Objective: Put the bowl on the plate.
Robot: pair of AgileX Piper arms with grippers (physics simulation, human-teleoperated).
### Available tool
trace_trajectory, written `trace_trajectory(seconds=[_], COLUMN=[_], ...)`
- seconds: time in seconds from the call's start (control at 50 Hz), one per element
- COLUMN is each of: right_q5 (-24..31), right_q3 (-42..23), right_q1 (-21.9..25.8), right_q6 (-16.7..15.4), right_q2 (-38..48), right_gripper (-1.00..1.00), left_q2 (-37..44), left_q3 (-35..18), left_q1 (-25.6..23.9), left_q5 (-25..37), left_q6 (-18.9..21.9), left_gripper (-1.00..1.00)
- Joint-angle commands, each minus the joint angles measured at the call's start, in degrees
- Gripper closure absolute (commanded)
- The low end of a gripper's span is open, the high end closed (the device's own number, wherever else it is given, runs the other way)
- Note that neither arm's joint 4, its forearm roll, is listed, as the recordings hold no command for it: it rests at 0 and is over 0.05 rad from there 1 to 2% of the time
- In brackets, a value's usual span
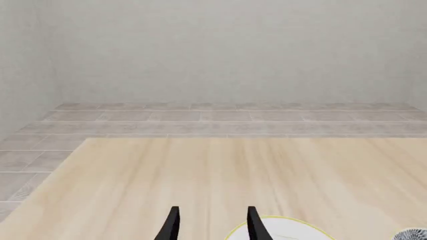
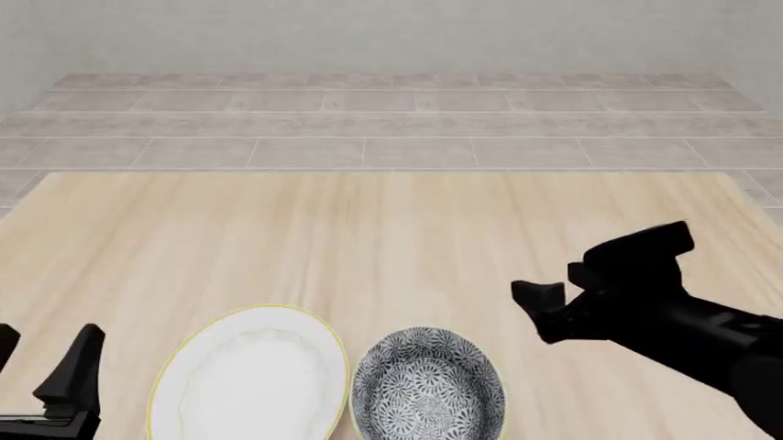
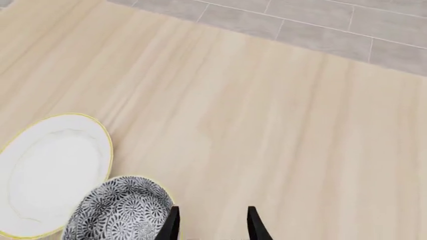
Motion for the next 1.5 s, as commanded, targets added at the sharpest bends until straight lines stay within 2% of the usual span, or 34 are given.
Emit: trace_trajectory(seconds=[0.02,0.24,0.46,0.92,1.5], right_q5=[-3.54,-7.63,-6.75,-14.36,-17.45], right_q3=[1.93,2.89,2.02,5.43,5.76], right_q1=[2.78,6.15,6.61,8.34,10.12], right_q6=[1.74,3.26,3.59,5.72,7.72], right_q2=[3.65,8.69,8.93,15.19,19.56], right_gripper=[-1.0,-1.0,-1.0,-1.0,-1.0], left_q2=[0.0,0.0,0.0,0.0,0.0], left_q3=[0.0,0.0,0.0,0.0,0.0], left_q1=[0.0,0.0,0.0,0.0,0.0], left_q5=[0.0,0.0,0.0,0.0,0.0], left_q6=[0.0,0.0,0.0,0.0,0.0], left_gripper=[-1.0,-1.0,-1.0,-1.0,-1.0])
